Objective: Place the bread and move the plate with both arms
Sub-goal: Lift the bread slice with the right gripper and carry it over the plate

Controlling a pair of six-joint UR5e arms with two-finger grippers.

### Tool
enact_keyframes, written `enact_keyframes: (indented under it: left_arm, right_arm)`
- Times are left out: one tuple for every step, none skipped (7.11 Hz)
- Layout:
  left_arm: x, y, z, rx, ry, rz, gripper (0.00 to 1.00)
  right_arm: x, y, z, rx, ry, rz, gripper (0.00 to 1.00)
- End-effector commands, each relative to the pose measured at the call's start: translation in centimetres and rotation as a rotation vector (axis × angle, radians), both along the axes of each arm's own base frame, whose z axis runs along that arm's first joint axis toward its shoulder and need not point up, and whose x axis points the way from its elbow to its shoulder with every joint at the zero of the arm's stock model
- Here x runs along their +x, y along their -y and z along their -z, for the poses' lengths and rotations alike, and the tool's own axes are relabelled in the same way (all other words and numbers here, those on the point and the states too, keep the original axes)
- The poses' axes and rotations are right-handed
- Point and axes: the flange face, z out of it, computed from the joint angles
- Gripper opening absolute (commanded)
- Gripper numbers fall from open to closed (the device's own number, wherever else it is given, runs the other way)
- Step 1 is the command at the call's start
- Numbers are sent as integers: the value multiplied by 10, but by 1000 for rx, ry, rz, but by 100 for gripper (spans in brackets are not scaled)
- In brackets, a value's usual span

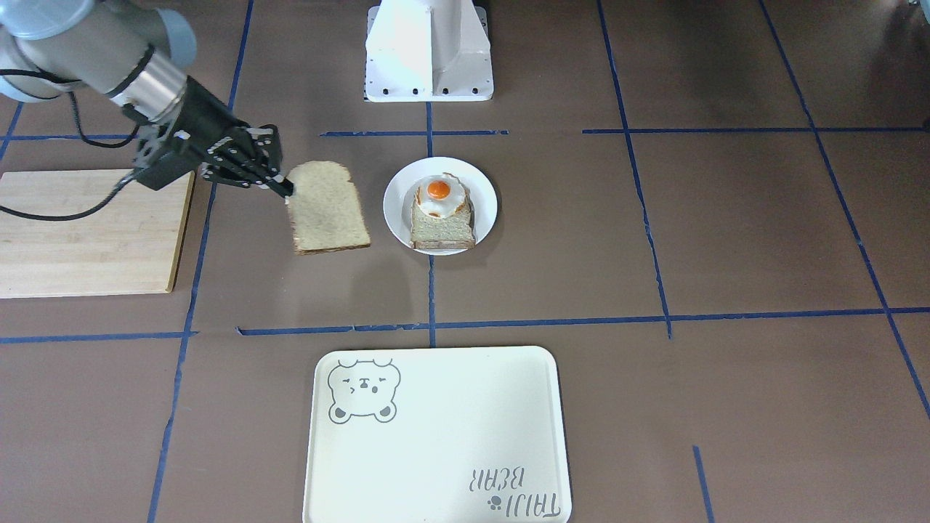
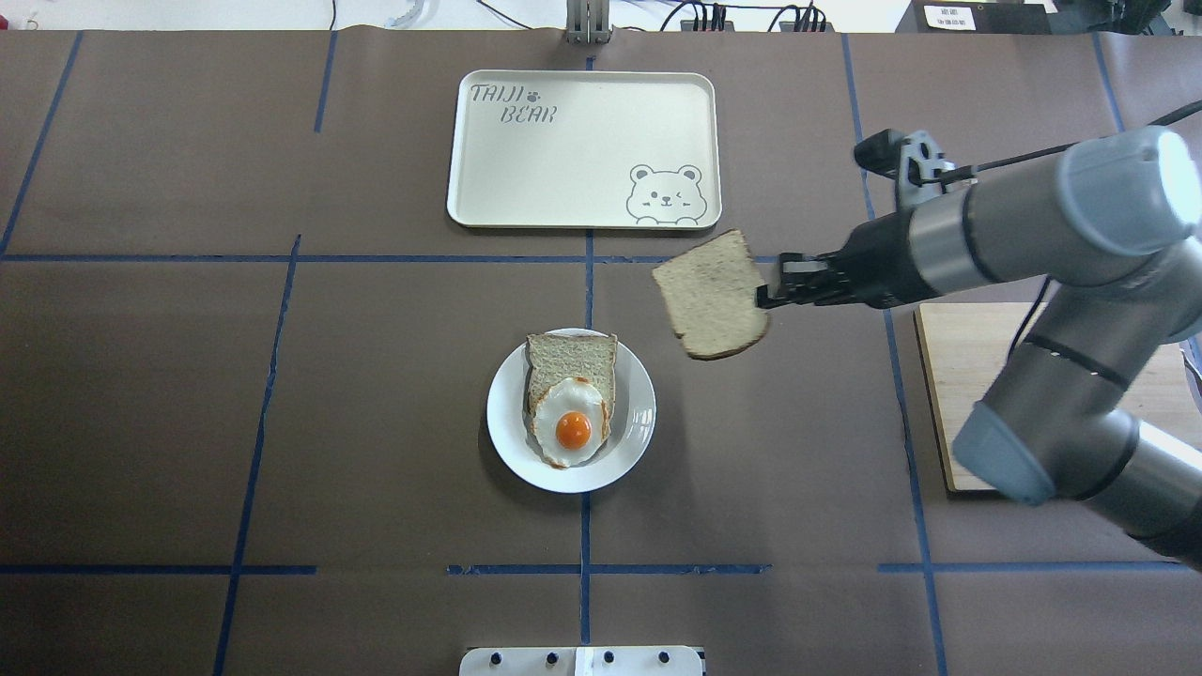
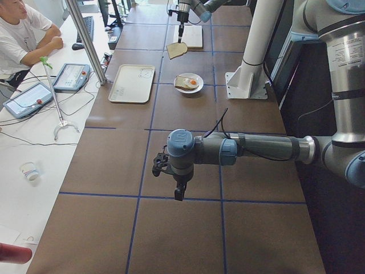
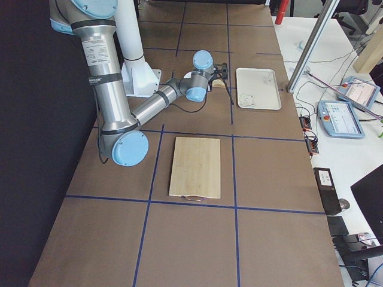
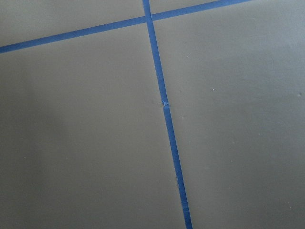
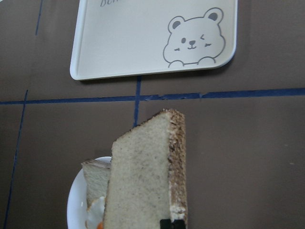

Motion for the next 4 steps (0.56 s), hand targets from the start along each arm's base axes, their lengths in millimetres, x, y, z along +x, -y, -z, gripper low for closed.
enact_keyframes:
  left_arm:
    - [0,0,1,2,0,0,100]
    - [0,0,1,1,0,1,100]
    - [0,0,1,2,0,0,100]
    - [0,0,1,2,0,0,100]
  right_arm:
    - [-86,-32,61,-16,-34,-27,0]
    - [-109,-41,62,-16,-44,-42,0]
    - [-124,-49,70,-18,-40,-64,0]
    - [-140,-49,72,-38,-39,-78,0]
